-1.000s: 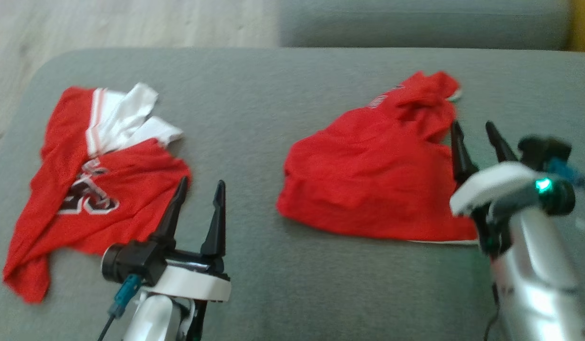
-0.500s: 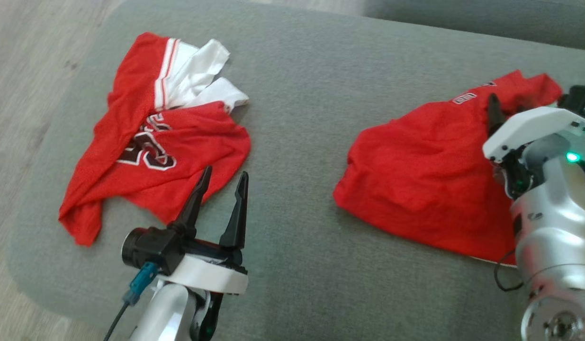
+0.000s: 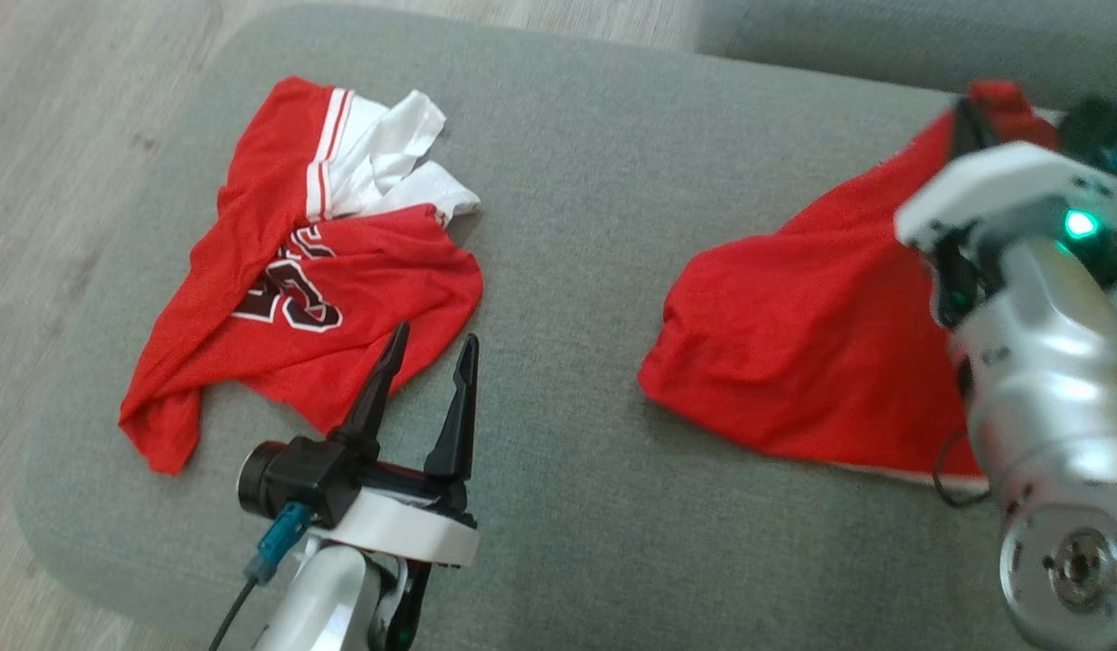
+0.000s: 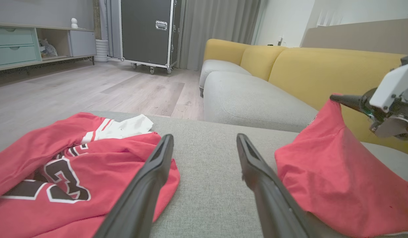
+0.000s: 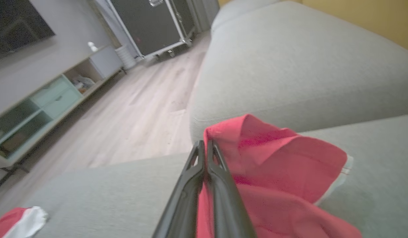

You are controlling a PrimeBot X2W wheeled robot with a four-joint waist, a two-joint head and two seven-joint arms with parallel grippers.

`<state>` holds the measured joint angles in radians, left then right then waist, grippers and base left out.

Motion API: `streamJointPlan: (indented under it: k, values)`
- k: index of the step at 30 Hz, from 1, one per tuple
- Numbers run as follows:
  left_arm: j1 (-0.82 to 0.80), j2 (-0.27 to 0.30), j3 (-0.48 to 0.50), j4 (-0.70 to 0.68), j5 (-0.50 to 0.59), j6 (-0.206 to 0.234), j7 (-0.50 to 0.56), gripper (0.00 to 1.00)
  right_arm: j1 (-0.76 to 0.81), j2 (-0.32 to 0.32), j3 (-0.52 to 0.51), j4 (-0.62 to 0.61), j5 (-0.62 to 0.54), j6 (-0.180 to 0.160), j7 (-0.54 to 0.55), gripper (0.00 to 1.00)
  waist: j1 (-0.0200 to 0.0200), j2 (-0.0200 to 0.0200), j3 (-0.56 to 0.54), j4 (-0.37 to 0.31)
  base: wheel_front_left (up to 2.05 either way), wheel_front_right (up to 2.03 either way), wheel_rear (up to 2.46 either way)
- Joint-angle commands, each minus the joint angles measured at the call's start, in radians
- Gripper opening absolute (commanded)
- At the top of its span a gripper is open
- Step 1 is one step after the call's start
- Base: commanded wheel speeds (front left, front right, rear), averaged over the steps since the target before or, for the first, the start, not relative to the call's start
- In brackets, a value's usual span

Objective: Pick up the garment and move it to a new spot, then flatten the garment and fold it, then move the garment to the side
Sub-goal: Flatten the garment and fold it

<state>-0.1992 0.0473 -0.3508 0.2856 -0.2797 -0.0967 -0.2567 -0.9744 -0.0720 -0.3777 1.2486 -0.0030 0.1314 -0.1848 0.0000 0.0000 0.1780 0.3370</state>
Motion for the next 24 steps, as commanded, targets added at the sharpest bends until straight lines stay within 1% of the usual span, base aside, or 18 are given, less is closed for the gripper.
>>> streamJointPlan:
  k: [1, 3, 4, 6, 7, 8, 10, 12, 14, 17, 18, 19, 20, 23, 24]
  values:
    - [-0.018, 0.003, 0.040, -0.025, 0.009, 0.001, -0.005, 1.00, -0.088, 0.021, 0.091, -0.010, 0.062, -0.001, -0.031, 0.00, 0.0000, 0.0000, -0.022, -0.007, 0.00, 0.00, 0.00]
    - [-0.011, 0.003, 0.042, -0.021, 0.010, -0.001, -0.005, 1.00, -0.117, 0.021, 0.235, -0.005, 0.187, -0.001, -0.052, 0.00, 0.0000, 0.0000, -0.044, -0.011, 0.00, 0.00, 0.00]
    - [-0.007, 0.003, 0.043, -0.020, 0.011, -0.001, -0.005, 1.00, -0.118, 0.021, 0.318, -0.030, 0.261, -0.001, -0.056, 0.00, 0.0000, 0.0000, -0.054, -0.013, 0.00, 0.00, 0.00]
    - [0.003, 0.003, 0.049, -0.018, 0.014, -0.001, -0.005, 1.00, -0.089, 0.022, 0.491, -0.137, 0.414, -0.001, -0.060, 0.00, 0.0000, 0.0000, -0.077, -0.023, 0.00, 0.00, 0.00]
    - [0.009, 0.003, 0.054, -0.018, 0.015, 0.001, -0.005, 1.00, -0.070, 0.022, 0.566, -0.198, 0.473, -0.001, -0.061, 0.00, 0.0000, 0.0000, -0.088, -0.029, 0.00, 0.00, 0.00]
    - [0.015, 0.003, 0.059, -0.020, 0.017, 0.003, -0.005, 1.00, -0.056, 0.022, 0.621, -0.249, 0.515, -0.001, -0.063, 0.00, 0.0000, 0.0000, -0.099, -0.035, 0.00, 0.00, 0.00]
    - [0.030, 0.003, 0.068, -0.024, 0.020, 0.006, -0.005, 1.00, -0.045, 0.022, 0.682, -0.318, 0.553, -0.001, -0.068, 0.00, 0.0000, 0.0000, -0.120, -0.045, 0.00, 0.00, 0.00]
    - [0.046, 0.003, 0.078, -0.027, 0.021, 0.009, -0.005, 1.00, -0.044, 0.022, 0.695, -0.355, 0.560, -0.001, -0.073, 0.00, 0.0000, 0.0000, -0.141, -0.053, 0.00, 0.00, 0.00]
    - [0.062, 0.003, 0.087, -0.031, 0.025, 0.010, -0.005, 1.00, -0.045, 0.022, 0.685, -0.375, 0.543, -0.001, -0.075, 0.00, 0.0000, 0.0000, -0.157, -0.058, 0.00, 0.00, 0.00]
    - [0.082, 0.003, 0.102, -0.037, 0.032, 0.011, -0.005, 1.00, -0.042, 0.022, 0.625, -0.394, 0.485, -0.001, -0.076, 0.00, 0.0000, 0.0000, -0.173, -0.064, 0.00, 0.00, 0.00]
    - [0.087, 0.003, 0.107, -0.040, 0.034, 0.011, -0.005, 1.00, -0.037, 0.022, 0.598, -0.409, 0.448, -0.001, -0.076, 0.00, 0.0000, 0.0000, -0.176, -0.066, 0.00, 0.00, 0.00]
    - [0.096, 0.003, 0.117, -0.044, 0.037, 0.010, -0.005, 1.00, -0.012, 0.022, 0.550, -0.439, 0.387, -0.001, -0.077, 0.00, 0.0000, 0.0000, -0.182, -0.072, 0.00, 0.00, 0.00]
    - [0.101, 0.003, 0.122, -0.046, 0.039, 0.010, -0.005, 1.00, 0.005, 0.022, 0.531, -0.446, 0.366, -0.001, -0.077, 0.00, 0.0000, 0.0000, -0.184, -0.075, 0.00, 0.00, 0.00]
    - [0.112, 0.003, 0.137, -0.051, 0.046, 0.009, -0.005, 1.00, 0.063, 0.022, 0.481, -0.462, 0.336, -0.001, -0.069, 0.00, 0.0000, 0.0000, -0.186, -0.091, 0.00, 0.00, 0.00]
    - [0.112, 0.003, 0.137, -0.051, 0.046, 0.009, -0.005, 1.00, 0.063, 0.022, 0.481, -0.462, 0.336, -0.001, -0.069, 0.00, 0.0000, 0.0000, -0.186, -0.091, 0.00, 0.00, 0.00]
